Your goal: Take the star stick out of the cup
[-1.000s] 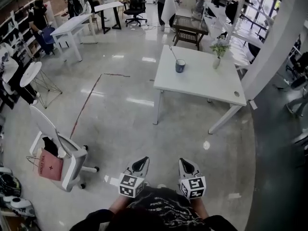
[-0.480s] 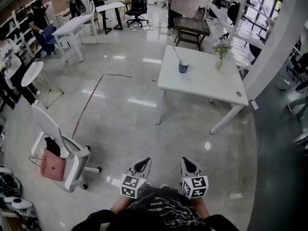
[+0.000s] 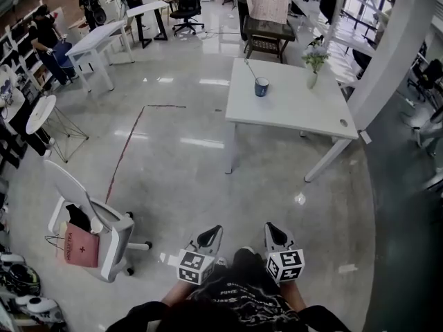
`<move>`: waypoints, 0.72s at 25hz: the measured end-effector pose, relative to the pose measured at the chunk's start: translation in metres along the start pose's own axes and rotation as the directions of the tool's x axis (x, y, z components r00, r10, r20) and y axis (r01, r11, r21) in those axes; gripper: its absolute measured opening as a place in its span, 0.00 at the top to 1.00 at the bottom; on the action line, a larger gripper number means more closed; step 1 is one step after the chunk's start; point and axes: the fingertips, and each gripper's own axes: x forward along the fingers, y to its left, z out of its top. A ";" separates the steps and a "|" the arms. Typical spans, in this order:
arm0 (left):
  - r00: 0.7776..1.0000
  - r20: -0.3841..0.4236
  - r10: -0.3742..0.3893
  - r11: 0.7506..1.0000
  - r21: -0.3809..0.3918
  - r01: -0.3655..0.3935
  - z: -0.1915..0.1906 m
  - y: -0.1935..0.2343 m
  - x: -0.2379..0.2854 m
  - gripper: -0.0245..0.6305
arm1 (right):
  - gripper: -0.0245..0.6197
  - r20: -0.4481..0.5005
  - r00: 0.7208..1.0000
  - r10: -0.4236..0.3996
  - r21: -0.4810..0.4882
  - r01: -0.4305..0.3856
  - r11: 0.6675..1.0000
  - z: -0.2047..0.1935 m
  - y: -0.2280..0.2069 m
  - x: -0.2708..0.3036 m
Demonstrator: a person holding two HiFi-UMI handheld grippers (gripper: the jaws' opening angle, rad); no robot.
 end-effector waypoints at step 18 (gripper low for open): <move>0.999 -0.019 0.049 0.999 -0.014 -0.049 0.057 0.058 0.164 0.93 | 0.95 -0.032 0.997 0.075 -0.009 -0.076 0.997 0.059 -0.113 0.146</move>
